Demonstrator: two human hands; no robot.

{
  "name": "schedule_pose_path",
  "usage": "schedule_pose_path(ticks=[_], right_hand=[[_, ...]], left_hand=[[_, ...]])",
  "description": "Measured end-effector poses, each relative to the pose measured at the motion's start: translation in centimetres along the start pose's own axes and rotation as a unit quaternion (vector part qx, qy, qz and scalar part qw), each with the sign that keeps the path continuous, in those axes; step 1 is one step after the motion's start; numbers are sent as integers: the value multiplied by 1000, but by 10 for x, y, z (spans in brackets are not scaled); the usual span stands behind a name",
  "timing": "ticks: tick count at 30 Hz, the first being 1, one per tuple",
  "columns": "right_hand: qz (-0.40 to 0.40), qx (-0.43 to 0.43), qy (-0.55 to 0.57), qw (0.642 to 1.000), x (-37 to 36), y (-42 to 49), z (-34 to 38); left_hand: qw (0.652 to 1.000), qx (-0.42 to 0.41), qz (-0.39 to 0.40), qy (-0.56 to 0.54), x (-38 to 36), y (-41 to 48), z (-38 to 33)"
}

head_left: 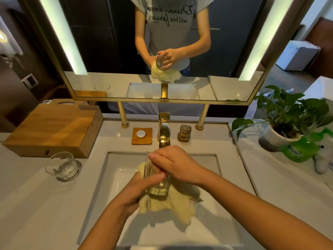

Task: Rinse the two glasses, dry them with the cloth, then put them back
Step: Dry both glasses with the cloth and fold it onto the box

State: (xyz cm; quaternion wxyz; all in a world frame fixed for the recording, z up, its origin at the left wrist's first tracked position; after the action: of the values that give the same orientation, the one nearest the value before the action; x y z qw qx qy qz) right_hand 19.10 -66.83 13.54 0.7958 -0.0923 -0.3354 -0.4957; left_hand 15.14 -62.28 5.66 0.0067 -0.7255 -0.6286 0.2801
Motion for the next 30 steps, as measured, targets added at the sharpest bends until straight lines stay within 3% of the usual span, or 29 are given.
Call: schedule_pose_path(ticks=[2, 4, 7, 9, 11, 17, 21, 26, 30], right_hand=[[-22, 21, 5, 1000, 2, 4, 8], [-25, 71, -36, 997, 0, 2, 20], [-29, 145, -117, 982, -8, -7, 37], [-55, 181, -163, 968, -6, -12, 42], [-66, 200, -204, 956, -6, -14, 41], [1, 183, -233, 955, -23, -19, 30], [43, 193, -277, 940, -48, -18, 33], [97, 173, -255, 946, -93, -1, 46], [133, 185, -171, 958, -139, 15, 67]], left_hand=[[992, 36, 18, -123, 1, 4, 10], [960, 90, 28, -263, 5, 7, 28], [942, 83, 98, -310, -2, -2, 27], [946, 81, 77, -304, 4, 1, 33], [950, 84, 4, -301, 18, 2, 38], [986, 26, -75, -149, 54, -5, 27], [984, 34, -140, -101, 91, -17, 33], [972, 47, -213, -88, 142, -43, 36], [959, 28, -271, -73, 198, -71, 26]])
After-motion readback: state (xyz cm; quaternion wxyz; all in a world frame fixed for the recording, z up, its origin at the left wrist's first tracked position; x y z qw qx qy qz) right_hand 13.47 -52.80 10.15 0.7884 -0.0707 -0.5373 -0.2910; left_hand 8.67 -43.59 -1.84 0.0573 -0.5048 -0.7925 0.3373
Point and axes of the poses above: each hand's wrist, its own y-axis towards the middle knuckle, its own x-axis out of the back of the hand, z = x × y, the point moved 10 cm from there along y, towards the middle knuckle, and after that the axes turned 9 degrees about -z, right-handed, at the moved point
